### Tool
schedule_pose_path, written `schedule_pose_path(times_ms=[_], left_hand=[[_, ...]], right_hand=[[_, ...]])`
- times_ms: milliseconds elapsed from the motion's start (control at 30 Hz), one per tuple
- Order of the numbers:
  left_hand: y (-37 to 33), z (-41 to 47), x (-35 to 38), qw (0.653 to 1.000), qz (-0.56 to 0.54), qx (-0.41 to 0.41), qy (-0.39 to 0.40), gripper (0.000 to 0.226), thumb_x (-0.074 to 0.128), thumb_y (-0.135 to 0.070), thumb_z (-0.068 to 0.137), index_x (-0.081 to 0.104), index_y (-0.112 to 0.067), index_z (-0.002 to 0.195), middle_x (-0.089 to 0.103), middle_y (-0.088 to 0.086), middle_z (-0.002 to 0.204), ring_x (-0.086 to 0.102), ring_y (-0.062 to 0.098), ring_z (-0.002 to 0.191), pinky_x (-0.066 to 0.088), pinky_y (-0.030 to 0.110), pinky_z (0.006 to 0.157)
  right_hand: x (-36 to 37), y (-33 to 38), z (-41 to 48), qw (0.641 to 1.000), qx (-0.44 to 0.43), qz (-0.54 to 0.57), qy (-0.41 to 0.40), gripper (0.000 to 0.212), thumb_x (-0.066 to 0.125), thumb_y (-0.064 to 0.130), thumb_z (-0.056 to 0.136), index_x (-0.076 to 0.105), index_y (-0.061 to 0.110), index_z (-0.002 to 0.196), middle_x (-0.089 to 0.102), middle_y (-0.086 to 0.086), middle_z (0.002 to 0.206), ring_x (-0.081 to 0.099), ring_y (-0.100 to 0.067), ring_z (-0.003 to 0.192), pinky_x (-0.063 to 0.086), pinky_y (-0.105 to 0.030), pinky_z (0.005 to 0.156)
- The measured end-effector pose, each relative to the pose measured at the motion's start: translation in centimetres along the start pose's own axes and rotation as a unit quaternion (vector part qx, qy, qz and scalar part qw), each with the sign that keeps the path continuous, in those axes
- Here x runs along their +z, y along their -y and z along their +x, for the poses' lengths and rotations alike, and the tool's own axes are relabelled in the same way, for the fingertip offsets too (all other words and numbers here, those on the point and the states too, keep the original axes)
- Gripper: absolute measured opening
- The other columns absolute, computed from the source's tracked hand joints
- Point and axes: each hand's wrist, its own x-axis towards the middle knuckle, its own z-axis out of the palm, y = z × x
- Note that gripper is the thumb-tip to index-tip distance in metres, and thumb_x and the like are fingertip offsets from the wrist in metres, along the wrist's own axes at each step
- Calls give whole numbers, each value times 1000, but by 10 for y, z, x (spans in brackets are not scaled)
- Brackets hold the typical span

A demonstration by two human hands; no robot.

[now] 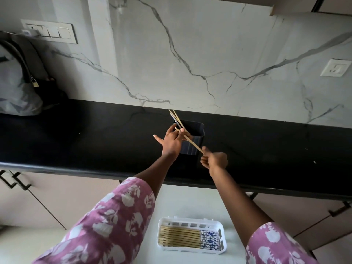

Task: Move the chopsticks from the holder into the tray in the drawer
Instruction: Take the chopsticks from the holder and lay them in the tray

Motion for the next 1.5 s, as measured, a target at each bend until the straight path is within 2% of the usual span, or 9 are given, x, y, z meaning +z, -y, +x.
schedule_pose_path(times_ms=[100, 267, 467, 600, 700, 800, 1000, 1333, 1500], left_hand=[[-2, 0, -4, 999, 21, 26, 11, 49, 31, -36, 101, 75, -18, 93, 50, 0, 139, 25, 9, 140, -31, 50, 102], [3, 0, 0, 1000, 9, 8, 16, 46, 34, -35, 101, 75, -15, 92, 47, 2, 142, 27, 12, 140, -30, 50, 103], [25, -12, 6, 998, 19, -7, 59, 48, 30, -43, 100, 72, -31, 83, 56, -2, 132, 30, 14, 138, -28, 55, 102], [56, -16, 3, 993, 66, -73, 63, 59, 21, -59, 95, 63, -26, 122, 42, 3, 145, 23, 16, 142, -28, 57, 101], [83, -18, -2, 976, 141, -136, 95, 64, 12, -64, 92, 51, -33, 132, 36, -1, 149, 14, 13, 144, -27, 58, 102], [109, -20, -4, 931, 252, -203, 166, 57, 12, -64, 92, 33, -42, 141, 12, -7, 159, -6, 17, 147, -21, 60, 105], [141, -21, -9, 876, 337, -238, 250, 68, 20, -62, 94, 3, -29, 151, -14, 4, 159, -22, 25, 144, -8, 50, 115], [148, -11, -10, 840, 377, -256, 294, 94, 38, -78, 78, -13, -39, 146, -31, -12, 152, -27, 31, 141, -6, 64, 108], [154, -3, -10, 836, 364, -274, 305, 96, 41, -79, 75, -13, -43, 145, -29, -16, 152, -28, 31, 140, -7, 65, 107]], right_hand=[[-6, -3, -4, 929, -241, -281, -23, 30, 70, 29, 84, 66, 9, 62, 68, -10, 64, 57, -15, 51, 38, -22, 46], [-3, -13, -7, 833, -383, -398, 44, 18, 66, 15, 86, 73, 6, 101, 74, -16, 91, 68, -31, 86, 47, -26, 68], [-2, -37, -2, 814, -377, -436, 77, 16, 64, 13, 88, 74, 8, 99, 74, -17, 89, 68, -31, 84, 49, -28, 66], [-4, -55, 0, 830, -343, -427, 110, 16, 64, 15, 87, 74, 8, 97, 74, -18, 85, 67, -31, 80, 50, -30, 66], [-11, -72, -1, 841, -325, -413, 129, 12, 65, 15, 86, 74, 7, 89, 71, -18, 73, 56, -20, 61, 37, -23, 58], [-19, -90, -4, 834, -317, -419, 169, 12, 65, 13, 85, 74, 5, 86, 65, -15, 62, 51, -17, 55, 37, -24, 56], [-28, -128, -7, 747, -275, -534, 286, 21, 57, 19, 89, 72, 9, 100, 73, -16, 94, 64, -32, 90, 51, -33, 78], [-43, -200, -12, 668, -184, -617, 372, 23, 52, 9, 84, 72, 10, 94, 71, -15, 100, 64, -33, 95, 51, -32, 78], [-42, -226, -10, 597, -167, -674, 403, 23, 46, -1, 78, 68, 4, 83, 68, -19, 95, 64, -37, 90, 47, -34, 66]])
